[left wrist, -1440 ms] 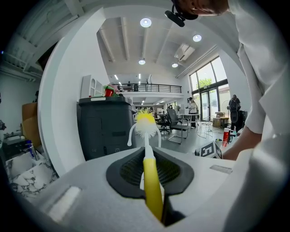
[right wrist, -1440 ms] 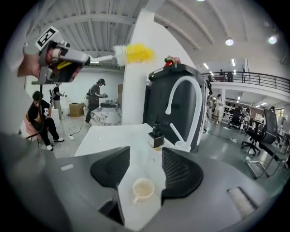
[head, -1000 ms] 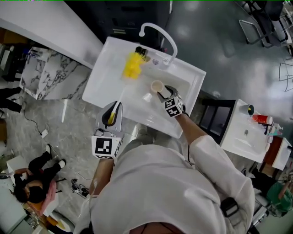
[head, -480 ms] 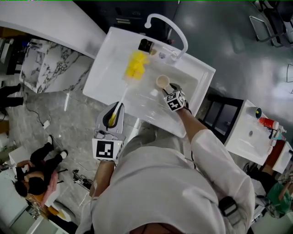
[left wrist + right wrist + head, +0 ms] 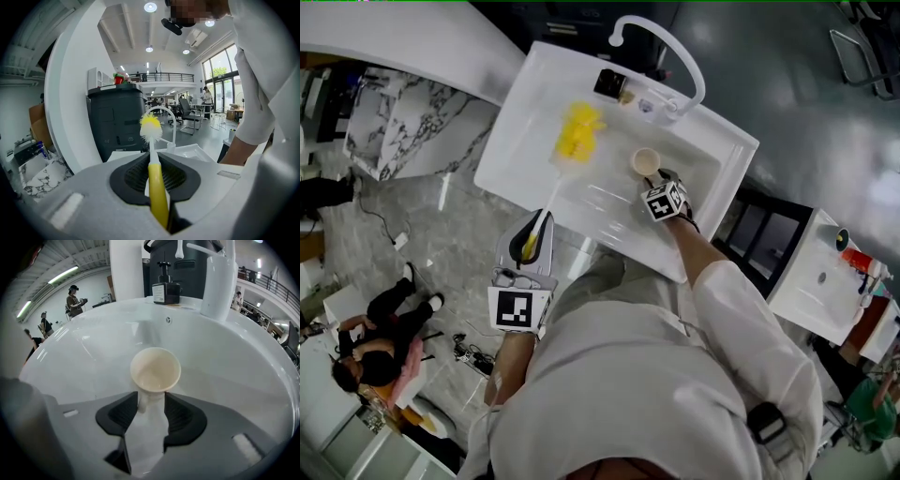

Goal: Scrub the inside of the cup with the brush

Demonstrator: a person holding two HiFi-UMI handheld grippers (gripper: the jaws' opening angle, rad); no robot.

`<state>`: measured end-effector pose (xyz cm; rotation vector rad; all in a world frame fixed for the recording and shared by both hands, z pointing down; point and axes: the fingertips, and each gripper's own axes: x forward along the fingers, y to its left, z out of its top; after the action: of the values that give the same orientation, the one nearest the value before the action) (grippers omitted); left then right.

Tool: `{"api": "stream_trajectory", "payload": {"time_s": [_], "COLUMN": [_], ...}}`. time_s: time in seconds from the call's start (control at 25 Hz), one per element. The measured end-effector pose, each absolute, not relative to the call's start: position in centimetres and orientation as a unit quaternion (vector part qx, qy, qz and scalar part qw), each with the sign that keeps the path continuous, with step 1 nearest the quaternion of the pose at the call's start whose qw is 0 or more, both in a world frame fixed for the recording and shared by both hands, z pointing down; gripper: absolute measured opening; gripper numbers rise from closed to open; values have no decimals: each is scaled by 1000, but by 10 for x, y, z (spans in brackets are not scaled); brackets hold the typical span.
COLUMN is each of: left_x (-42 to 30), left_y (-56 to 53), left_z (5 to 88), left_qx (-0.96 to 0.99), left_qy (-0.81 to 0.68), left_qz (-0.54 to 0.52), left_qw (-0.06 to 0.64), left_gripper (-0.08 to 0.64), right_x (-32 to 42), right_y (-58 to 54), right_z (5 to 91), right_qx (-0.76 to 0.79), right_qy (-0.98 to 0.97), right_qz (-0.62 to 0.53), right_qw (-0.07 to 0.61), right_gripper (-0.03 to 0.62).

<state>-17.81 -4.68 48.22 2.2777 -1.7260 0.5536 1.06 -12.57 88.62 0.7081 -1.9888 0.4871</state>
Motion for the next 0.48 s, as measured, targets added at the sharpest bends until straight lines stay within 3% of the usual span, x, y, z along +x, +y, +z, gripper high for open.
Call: {"api": "stream_trajectory", "payload": {"time_s": [0.48], "left_x": [-192], "left_y": [-47], "left_z": [494], "left_qx": [770], "left_qy": [-593], "left_qz": [201], "left_qw": [124], "left_gripper": [43], "right_x": [3], "right_y": [-131], "right_z": [909], "right_qx": [290], "right_qy": [-803], "right_qz": [208], "right_qw": [478], "right_gripper": [104]}}
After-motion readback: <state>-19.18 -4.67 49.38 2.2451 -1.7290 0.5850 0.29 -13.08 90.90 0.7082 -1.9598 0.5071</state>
